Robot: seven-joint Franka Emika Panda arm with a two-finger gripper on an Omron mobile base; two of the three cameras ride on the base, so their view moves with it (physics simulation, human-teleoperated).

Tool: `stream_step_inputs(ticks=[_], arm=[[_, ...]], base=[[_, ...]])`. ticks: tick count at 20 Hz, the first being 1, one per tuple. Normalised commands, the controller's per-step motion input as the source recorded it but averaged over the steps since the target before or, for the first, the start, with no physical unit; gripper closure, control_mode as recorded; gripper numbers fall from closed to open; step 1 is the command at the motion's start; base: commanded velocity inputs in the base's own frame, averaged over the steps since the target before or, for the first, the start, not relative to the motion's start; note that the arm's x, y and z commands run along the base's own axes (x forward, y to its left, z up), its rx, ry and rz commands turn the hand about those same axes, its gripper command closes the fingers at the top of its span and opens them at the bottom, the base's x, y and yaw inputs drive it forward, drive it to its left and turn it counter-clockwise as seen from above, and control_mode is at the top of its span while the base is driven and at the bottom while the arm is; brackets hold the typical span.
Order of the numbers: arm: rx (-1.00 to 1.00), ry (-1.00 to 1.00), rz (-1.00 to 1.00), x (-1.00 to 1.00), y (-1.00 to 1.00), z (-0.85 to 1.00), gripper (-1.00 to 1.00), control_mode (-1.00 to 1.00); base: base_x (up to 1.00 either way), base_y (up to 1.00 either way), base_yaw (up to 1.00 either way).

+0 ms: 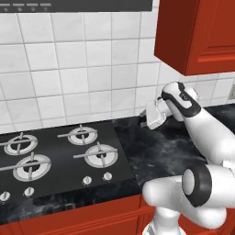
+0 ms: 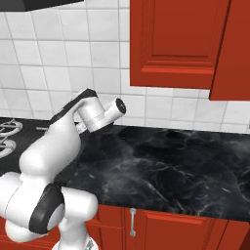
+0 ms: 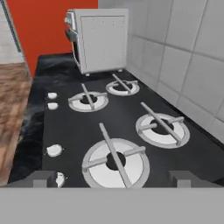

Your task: Collect the paprika, ketchup, and shaker from the cabinet and place them next to the stove.

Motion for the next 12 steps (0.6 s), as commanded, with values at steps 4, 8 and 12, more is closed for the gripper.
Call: stream_step_inputs(ticks=[4,8,12], arm=[[0.00,0.14,-0.21,-0.64,0.24,0.64,-1.00,-1.00],[0.04,0.16,-0.33,-0.69,0.04,0.56,-1.00,-1.00],[0.05,0.14,-0.43,-0.71,0.00,0.27,-1.00,-1.00]], base=[[0.00,0.00,0.00],[0.00,0.00,0.00],[0.00,0.00,0.00]])
